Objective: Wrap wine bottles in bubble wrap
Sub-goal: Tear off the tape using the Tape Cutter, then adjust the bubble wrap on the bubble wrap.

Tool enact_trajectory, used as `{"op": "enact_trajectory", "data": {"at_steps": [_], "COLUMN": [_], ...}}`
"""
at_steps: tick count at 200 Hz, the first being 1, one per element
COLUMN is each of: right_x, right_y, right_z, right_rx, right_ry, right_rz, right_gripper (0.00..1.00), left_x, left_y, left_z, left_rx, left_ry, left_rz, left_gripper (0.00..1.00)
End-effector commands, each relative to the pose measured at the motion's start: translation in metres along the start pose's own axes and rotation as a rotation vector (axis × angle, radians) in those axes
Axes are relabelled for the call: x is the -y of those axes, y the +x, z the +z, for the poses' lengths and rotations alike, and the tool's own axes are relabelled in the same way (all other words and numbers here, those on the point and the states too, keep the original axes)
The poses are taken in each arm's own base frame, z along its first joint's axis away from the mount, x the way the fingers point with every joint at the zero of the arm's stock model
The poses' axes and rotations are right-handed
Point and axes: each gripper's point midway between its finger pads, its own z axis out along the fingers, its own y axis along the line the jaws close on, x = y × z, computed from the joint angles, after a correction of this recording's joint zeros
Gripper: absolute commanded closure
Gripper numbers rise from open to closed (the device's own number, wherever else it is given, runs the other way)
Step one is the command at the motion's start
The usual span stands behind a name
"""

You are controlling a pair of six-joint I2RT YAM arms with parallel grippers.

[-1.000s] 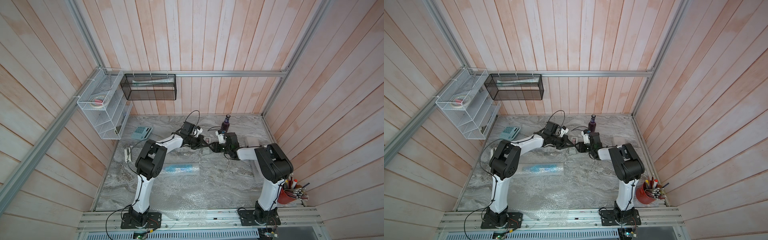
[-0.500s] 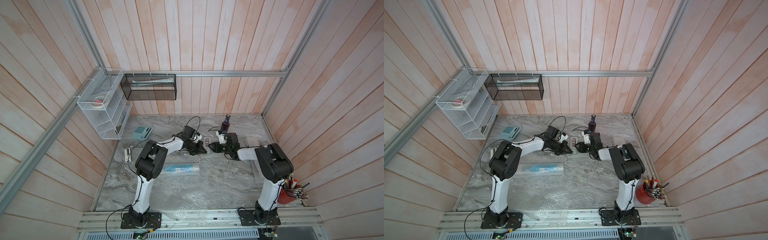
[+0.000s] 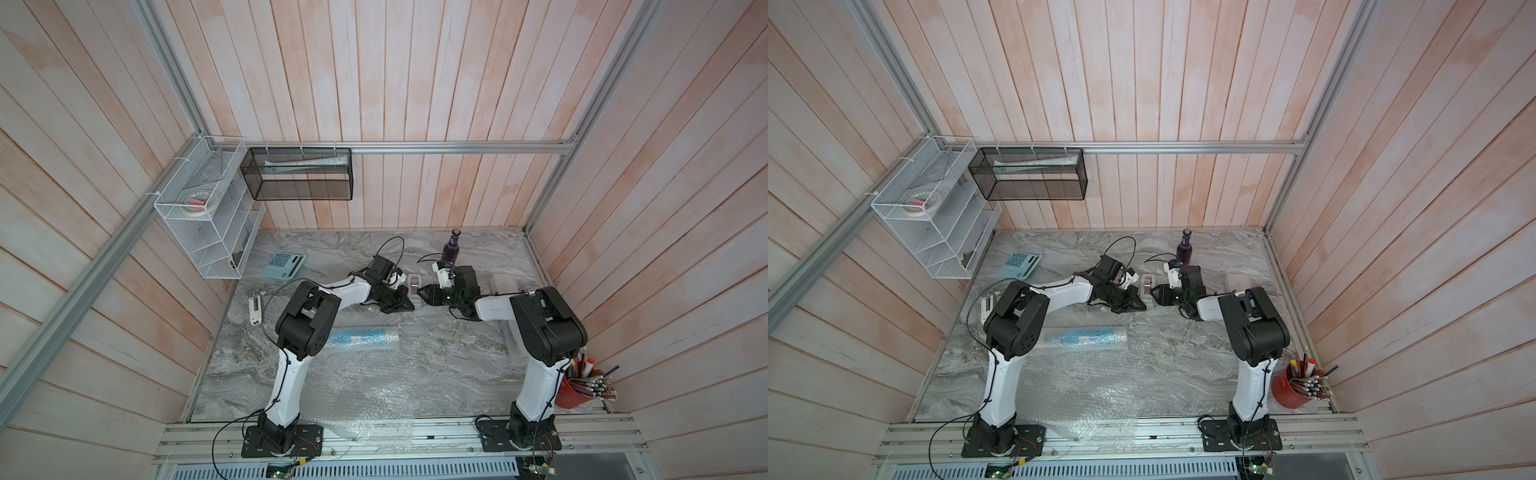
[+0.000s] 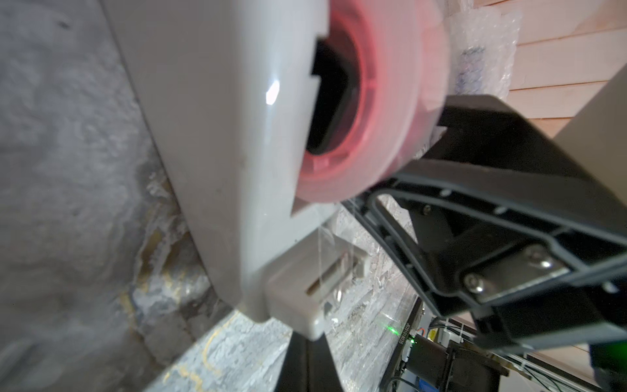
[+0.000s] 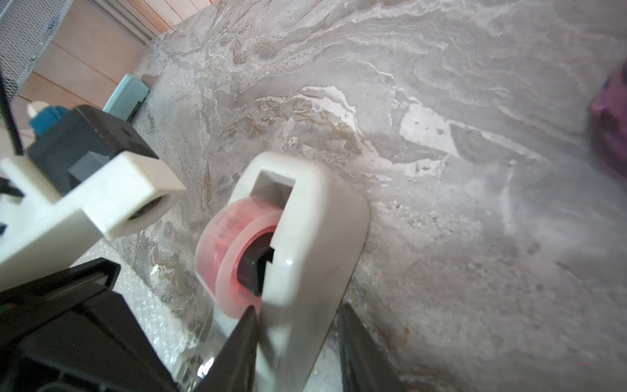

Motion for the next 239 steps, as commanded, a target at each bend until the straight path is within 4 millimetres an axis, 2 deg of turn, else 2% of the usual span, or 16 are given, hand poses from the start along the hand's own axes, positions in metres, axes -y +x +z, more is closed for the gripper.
{"op": "enact_trajectory", "data": {"at_steps": [1,26,51,72,89,120,133,150,169,185,212,239], "right_x": [0.056,0.056,0.043,0.027,0.01,-0.041,-0.068,-0.104,-0.138,-0.152,-0.159,-0.15], "right_y": [0.04,0.037,0.022,0.003,-0.015,-0.029,-0.025,-0.011,0.005,0.015,0.027,0.038], "right_z": [-0.005,-0.004,-0.008,-0.019,-0.033,-0.059,-0.066,-0.068,-0.06,-0.045,-0.008,0.029], "right_rx": [-0.102,-0.097,-0.063,-0.021,0.02,0.061,0.062,0.038,-0.004,-0.05,-0.147,-0.276], "right_ry": [0.206,0.208,0.166,0.13,0.092,-0.078,-0.159,-0.26,-0.344,-0.382,-0.388,-0.357], "right_rz": [0.078,0.077,0.054,0.011,-0.044,-0.179,-0.243,-0.313,-0.369,-0.37,-0.345,-0.329], "right_gripper": [0.6,0.6,0.6,0.57,0.52,0.35,0.28,0.22,0.18,0.18,0.18,0.21], "left_x": [-0.046,-0.048,-0.016,0.012,0.023,0.035,0.027,0.005,-0.015,-0.027,-0.035,-0.035], "left_y": [0.04,0.042,0.028,0.009,0.0,-0.005,-0.002,0.008,0.023,0.033,0.048,0.066], "left_z": [0.018,0.015,0.004,-0.016,-0.037,-0.086,-0.106,-0.134,-0.166,-0.194,-0.233,-0.25], "left_rx": [-0.122,-0.128,-0.091,-0.033,0.01,0.077,0.089,0.111,0.126,0.163,0.228,0.246], "left_ry": [-0.148,-0.174,-0.085,-0.04,-0.036,-0.029,-0.037,-0.088,-0.148,-0.175,-0.21,-0.208], "left_rz": [-0.069,-0.058,-0.021,0.016,0.033,0.053,0.032,-0.008,-0.046,-0.086,-0.129,-0.152], "left_gripper": [1.0,1.0,1.0,1.0,1.0,1.0,1.0,1.0,1.0,1.0,1.0,1.0]}}
